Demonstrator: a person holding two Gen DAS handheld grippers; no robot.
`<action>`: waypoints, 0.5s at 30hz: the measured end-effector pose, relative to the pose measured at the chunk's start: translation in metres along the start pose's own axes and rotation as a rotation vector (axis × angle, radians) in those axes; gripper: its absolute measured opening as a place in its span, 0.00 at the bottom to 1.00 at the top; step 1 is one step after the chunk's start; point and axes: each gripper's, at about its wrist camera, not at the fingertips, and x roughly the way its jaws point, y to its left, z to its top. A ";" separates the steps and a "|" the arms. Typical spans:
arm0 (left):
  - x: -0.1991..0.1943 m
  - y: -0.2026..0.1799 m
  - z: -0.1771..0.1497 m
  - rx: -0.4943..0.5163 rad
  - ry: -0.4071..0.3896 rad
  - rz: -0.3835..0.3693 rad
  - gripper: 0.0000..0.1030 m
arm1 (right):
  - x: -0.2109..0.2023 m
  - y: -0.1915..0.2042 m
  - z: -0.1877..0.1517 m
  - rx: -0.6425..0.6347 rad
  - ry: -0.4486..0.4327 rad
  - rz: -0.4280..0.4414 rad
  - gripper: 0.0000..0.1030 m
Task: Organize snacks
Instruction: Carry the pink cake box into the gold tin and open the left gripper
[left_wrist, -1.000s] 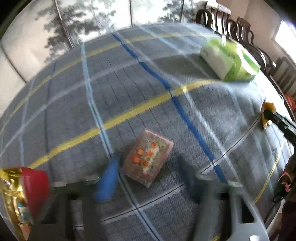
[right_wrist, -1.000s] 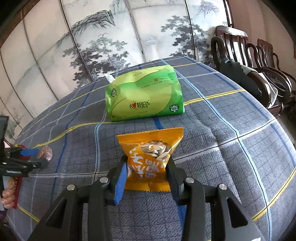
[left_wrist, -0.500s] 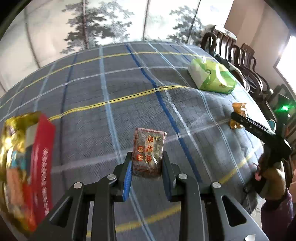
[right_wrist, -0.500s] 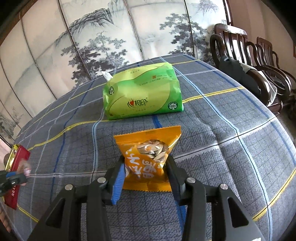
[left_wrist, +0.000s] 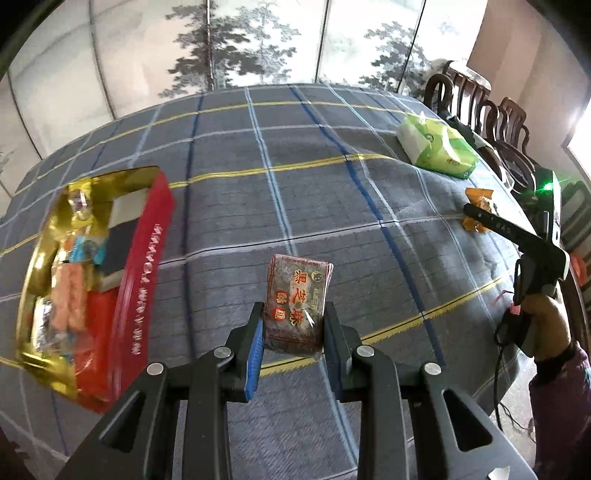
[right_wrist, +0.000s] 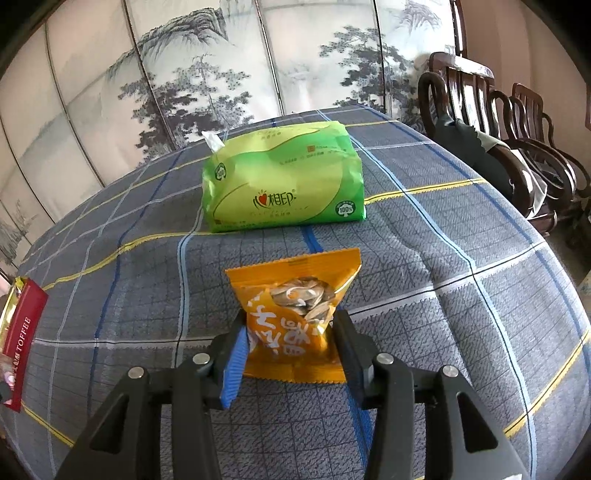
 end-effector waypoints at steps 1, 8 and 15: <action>-0.003 0.001 -0.001 -0.002 -0.004 0.004 0.25 | 0.000 0.001 0.000 -0.002 0.000 -0.003 0.45; -0.022 0.010 -0.008 -0.004 -0.026 0.033 0.25 | 0.000 0.003 0.000 -0.008 0.002 -0.013 0.45; -0.039 0.013 -0.011 0.001 -0.063 0.058 0.25 | 0.000 0.005 0.000 -0.013 0.003 -0.021 0.45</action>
